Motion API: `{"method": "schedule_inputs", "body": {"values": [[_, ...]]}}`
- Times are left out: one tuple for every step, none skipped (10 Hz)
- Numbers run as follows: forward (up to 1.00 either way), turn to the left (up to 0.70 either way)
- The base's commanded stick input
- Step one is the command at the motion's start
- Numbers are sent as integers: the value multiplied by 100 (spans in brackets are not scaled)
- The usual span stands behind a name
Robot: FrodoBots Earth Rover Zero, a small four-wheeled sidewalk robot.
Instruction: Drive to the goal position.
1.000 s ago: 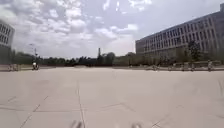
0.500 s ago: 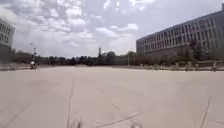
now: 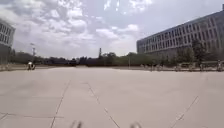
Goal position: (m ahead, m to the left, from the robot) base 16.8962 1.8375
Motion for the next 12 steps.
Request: {"method": "schedule_inputs", "body": {"values": [[95, 4], [95, 4], [95, 4], [95, 4], [95, 4], [95, 4], [95, 4], [95, 4], [95, 4], [95, 4], [95, 4], [95, 4]]}}
